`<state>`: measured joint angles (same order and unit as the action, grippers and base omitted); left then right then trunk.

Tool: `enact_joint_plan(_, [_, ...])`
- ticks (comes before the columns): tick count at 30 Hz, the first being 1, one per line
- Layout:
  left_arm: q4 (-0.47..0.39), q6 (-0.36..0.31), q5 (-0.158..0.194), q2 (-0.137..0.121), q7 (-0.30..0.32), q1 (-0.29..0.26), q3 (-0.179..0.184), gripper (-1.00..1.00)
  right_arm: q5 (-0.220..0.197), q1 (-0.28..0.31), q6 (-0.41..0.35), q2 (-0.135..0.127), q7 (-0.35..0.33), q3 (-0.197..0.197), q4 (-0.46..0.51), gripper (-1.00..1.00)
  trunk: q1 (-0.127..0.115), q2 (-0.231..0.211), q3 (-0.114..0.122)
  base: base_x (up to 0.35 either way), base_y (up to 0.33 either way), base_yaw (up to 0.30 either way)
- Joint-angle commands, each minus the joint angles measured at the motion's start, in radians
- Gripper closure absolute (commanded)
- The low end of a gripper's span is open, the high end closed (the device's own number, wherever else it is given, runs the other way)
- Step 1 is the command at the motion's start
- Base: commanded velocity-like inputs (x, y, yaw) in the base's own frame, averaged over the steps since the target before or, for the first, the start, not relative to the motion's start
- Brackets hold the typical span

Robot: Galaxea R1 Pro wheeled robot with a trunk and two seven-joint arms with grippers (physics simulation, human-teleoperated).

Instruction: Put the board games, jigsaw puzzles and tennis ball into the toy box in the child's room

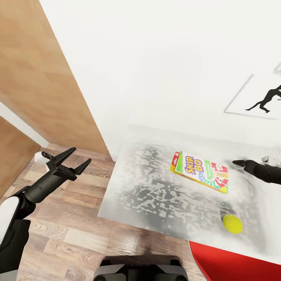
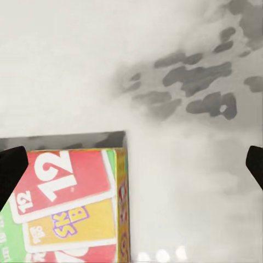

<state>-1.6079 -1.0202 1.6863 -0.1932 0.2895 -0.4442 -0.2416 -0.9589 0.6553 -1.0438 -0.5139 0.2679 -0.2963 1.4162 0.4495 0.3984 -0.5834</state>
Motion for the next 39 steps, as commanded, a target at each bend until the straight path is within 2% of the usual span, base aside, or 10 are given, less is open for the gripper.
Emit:
enact_joint_plan(1, [0.0,-0.003,-0.008,0.0,0.008,-0.001,-0.001,-1.0,-0.01,-0.003,-0.003,0.0,-0.003,0.0,0.0,-1.0,0.001,0.002,-0.001,0.0,0.0,-0.033])
enact_joint_plan(6, [0.0,-0.003,-0.009,0.0,0.007,-0.001,-0.001,-1.0,-0.012,-0.013,-0.003,0.005,-0.037,0.006,-0.002,-1.0,0.001,0.002,-0.001,0.0,0.0,-0.021])
enact_joint_plan(10, [0.0,-0.003,-0.01,0.0,0.007,-0.001,-0.001,-1.0,-0.013,-0.018,-0.003,0.012,-0.051,0.036,-0.006,-1.0,0.001,0.002,-0.001,0.0,0.0,-0.008])
enact_joint_plan(17, [0.0,-0.003,-0.011,0.0,0.007,-0.001,-0.001,-1.0,-0.013,-0.021,-0.003,0.018,-0.059,0.075,-0.013,-1.0,0.001,0.002,-0.001,0.0,0.0,-0.003])
enact_joint_plan(24, [0.0,-0.003,-0.011,0.0,0.007,-0.001,-0.001,-1.0,-0.014,-0.023,-0.003,0.024,-0.061,0.086,-0.015,-1.0,0.001,0.002,-0.001,0.0,0.0,0.0])
enact_joint_plan(28, [0.0,-0.003,-0.011,0.0,0.007,-0.001,-0.001,-1.0,-0.013,-0.039,-0.003,0.045,-0.062,0.09,-0.015,-1.0,0.001,0.002,-0.001,0.0,0.0,0.0])
enact_joint_plan(33, [0.0,-0.003,-0.011,0.0,0.007,-0.001,-0.001,-1.0,-0.013,-0.051,-0.003,0.058,-0.062,0.094,-0.015,-1.0,0.001,0.002,-0.001,0.0,0.0,0.0])
enact_joint_plan(39, [0.0,-0.003,-0.011,0.0,0.007,-0.001,-0.001,-1.0,-0.014,-0.058,-0.003,0.066,-0.061,0.131,-0.015,-1.0,0.001,0.002,-0.001,0.0,0.0,0.0])
